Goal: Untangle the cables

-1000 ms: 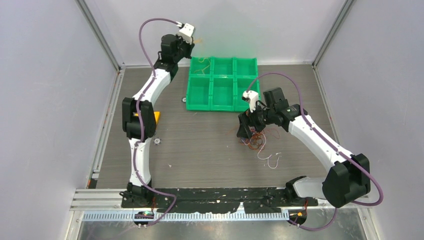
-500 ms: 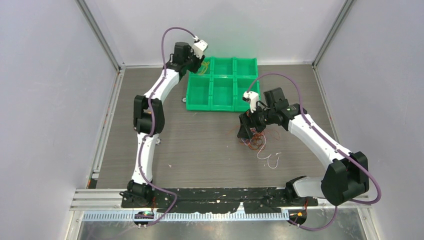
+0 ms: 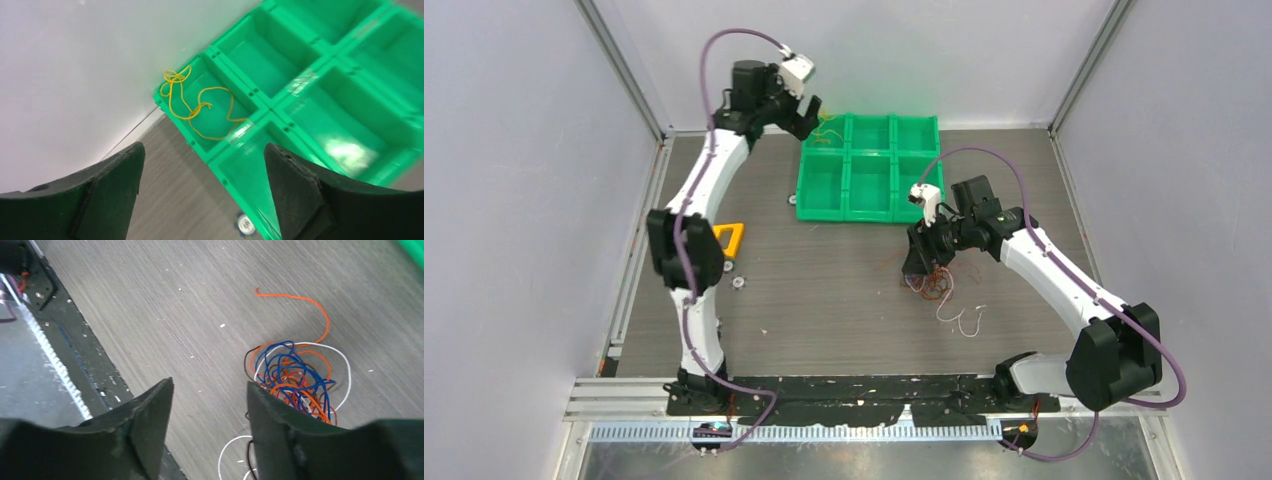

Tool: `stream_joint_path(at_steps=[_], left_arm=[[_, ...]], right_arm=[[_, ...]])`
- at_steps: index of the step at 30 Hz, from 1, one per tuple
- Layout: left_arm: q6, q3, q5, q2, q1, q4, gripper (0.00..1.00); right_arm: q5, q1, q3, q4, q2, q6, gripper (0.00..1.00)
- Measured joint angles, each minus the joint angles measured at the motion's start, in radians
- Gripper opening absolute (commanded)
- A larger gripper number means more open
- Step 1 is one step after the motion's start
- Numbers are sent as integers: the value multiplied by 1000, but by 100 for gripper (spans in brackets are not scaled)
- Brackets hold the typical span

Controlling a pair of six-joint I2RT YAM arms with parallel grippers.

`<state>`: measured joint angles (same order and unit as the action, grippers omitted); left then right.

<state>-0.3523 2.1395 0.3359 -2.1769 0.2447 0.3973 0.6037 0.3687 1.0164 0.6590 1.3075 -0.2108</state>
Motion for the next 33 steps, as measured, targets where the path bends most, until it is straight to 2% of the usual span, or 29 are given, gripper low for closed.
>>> stream_joint_path(at_steps=[3, 5, 9, 12, 15, 17, 20, 24, 28, 33], left_arm=[[53, -172, 126, 225, -49, -19, 93], [77, -291, 217, 379, -79, -31, 93], [124, -644, 412, 747, -95, -72, 94], [198, -921, 529, 959, -21, -151, 95], [330, -1193, 578, 1085, 93, -277, 96], [402, -1313, 565, 1099, 174, -332, 96], [475, -1382, 511, 1097, 286, -377, 96], [559, -1385, 438, 1073, 392, -515, 93], [635, -1375, 346, 983, 464, -669, 89], [678, -1341, 219, 885, 533, -756, 80]], right_arm=[[29, 0, 1, -2, 0, 4, 32], [56, 0, 2, -7, 0, 14, 26], [134, 0, 24, -20, 0, 45, 24], [211, 0, 49, -74, -5, 90, 25], [257, 0, 50, -183, -26, 193, 23], [270, 1, 39, -286, -48, 281, 21], [280, 2, 24, -417, -64, 410, 18], [283, 3, -2, -567, -64, 562, 17], [291, 3, -53, -690, -64, 697, 17], [301, 5, -100, -812, -63, 843, 18]])
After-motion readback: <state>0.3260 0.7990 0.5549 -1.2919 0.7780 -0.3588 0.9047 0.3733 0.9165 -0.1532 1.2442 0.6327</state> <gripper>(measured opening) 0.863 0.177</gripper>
